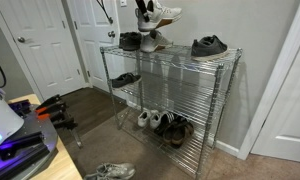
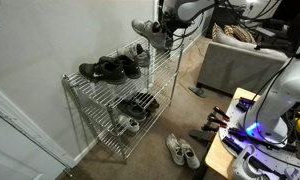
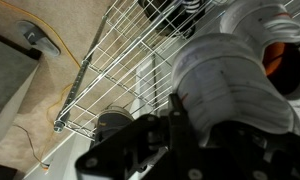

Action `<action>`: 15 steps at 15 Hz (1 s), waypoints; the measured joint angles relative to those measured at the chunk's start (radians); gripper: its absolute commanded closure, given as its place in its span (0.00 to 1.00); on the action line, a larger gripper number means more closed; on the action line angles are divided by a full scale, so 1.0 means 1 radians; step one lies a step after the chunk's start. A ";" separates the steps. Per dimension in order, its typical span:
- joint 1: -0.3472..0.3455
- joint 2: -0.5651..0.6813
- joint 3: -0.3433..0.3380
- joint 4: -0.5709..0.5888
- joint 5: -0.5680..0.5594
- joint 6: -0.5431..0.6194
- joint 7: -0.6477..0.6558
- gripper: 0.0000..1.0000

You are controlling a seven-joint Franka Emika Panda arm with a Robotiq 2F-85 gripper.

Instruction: Move the shoe

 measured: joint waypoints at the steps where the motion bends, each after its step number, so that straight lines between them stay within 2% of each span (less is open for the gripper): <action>1: 0.007 0.014 -0.010 0.017 0.000 -0.010 0.005 0.95; 8: 0.035 0.086 -0.067 0.051 0.003 -0.025 0.036 0.95; 15: 0.047 0.156 -0.091 0.084 0.008 -0.026 0.038 0.95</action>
